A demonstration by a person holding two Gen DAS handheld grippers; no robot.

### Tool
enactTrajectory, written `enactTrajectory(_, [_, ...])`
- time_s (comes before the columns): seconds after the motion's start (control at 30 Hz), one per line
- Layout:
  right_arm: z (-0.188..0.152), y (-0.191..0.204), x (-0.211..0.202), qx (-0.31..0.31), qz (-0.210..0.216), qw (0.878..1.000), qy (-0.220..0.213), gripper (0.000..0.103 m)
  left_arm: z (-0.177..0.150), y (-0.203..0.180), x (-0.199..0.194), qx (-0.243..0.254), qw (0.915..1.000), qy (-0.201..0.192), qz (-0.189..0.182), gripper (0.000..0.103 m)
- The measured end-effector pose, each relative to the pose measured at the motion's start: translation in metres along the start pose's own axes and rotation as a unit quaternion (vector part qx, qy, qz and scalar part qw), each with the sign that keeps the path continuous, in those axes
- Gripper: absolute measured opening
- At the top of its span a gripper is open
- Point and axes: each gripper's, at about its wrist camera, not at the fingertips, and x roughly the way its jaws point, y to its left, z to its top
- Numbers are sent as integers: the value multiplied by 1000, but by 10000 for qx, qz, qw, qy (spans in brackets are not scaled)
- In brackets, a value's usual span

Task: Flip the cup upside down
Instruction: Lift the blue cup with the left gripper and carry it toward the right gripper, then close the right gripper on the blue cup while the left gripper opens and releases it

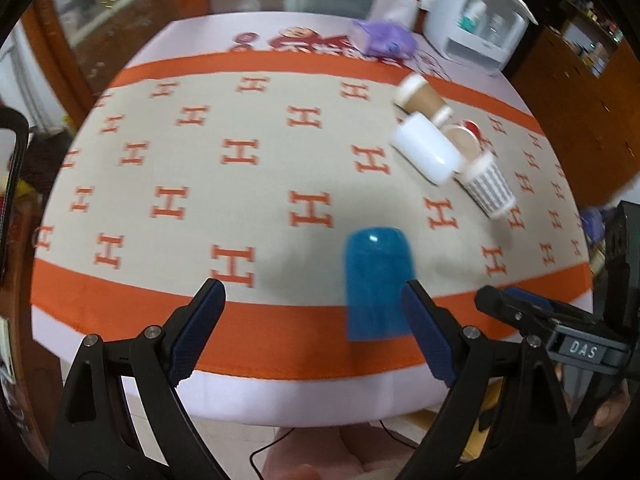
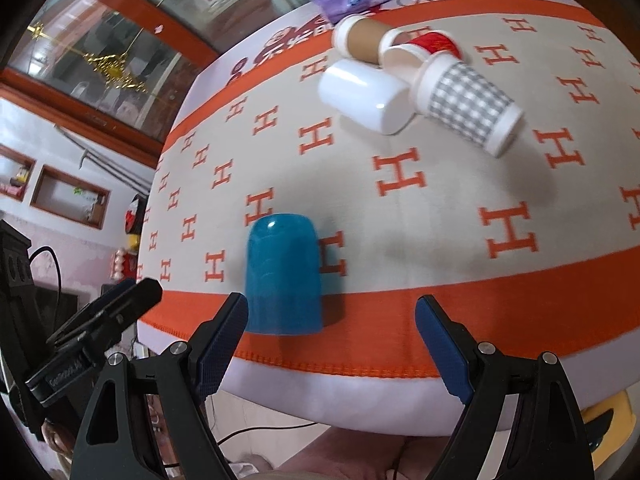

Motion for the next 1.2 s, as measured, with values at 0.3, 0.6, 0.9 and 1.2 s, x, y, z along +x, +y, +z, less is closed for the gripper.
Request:
enactTrajectory(0.3, [15, 20, 44, -212, 251, 9991, 259, 87, -14, 32, 27, -324, 9992, 171, 143, 70])
enactTrajectory(0.6, [39, 26, 101, -300, 278, 9978, 521, 87, -27, 41, 55, -515, 9979, 378, 134, 69])
enactTrajectory(0.9, [49, 29, 140, -309, 489, 9944, 884, 78, -30, 46, 63, -605, 9971, 434, 131, 69])
enactTrajectory(1.2, [43, 36, 129, -461, 739, 9929, 812, 69, -32, 45, 68, -610, 9968, 508, 75, 69])
